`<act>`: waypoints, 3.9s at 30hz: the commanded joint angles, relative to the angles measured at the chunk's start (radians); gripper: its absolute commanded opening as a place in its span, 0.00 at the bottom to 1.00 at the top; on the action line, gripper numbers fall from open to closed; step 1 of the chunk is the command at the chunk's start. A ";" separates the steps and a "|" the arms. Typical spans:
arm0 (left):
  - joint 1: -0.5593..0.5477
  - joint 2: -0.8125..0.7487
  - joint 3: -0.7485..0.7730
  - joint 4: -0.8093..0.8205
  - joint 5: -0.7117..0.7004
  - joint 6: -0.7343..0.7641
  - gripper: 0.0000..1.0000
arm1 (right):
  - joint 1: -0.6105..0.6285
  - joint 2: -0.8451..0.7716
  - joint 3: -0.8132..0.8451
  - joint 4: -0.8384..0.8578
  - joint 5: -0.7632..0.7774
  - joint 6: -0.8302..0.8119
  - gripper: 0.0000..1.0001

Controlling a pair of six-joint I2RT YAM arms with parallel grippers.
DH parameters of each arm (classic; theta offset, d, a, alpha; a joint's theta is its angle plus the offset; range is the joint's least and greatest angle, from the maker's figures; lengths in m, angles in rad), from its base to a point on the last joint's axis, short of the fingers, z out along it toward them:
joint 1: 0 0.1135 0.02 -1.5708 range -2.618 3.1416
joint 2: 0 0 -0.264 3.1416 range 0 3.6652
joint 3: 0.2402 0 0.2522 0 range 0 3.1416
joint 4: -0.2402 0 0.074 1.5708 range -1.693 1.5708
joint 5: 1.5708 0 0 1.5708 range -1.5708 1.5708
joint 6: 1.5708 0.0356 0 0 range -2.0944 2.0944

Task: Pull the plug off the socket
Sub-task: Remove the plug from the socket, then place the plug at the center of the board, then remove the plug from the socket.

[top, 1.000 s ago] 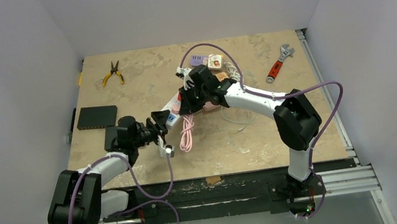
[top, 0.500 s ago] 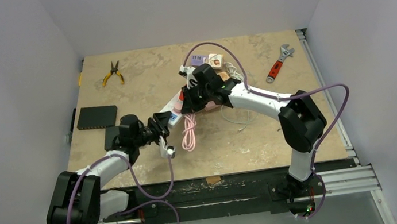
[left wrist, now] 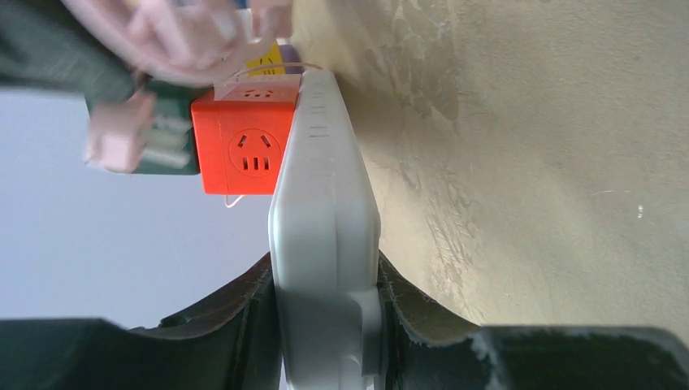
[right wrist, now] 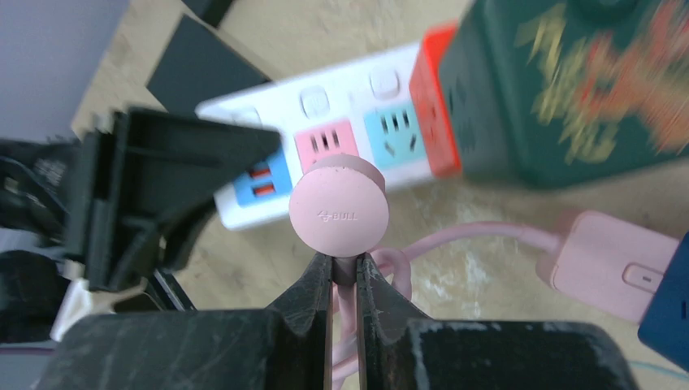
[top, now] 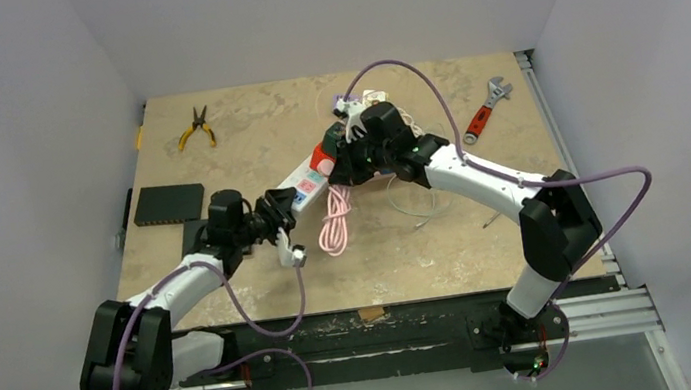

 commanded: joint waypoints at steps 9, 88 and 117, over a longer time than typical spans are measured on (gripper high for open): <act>0.002 0.027 0.110 -0.151 -0.207 -0.295 0.00 | 0.109 -0.036 -0.272 0.058 0.070 0.020 0.00; -0.041 -0.097 0.018 -0.188 -0.278 -0.372 0.00 | -0.023 0.301 0.016 0.731 0.069 0.018 0.00; -0.041 -0.097 0.020 -0.284 -0.300 -0.344 0.00 | -0.184 0.236 0.034 0.744 0.066 0.124 0.00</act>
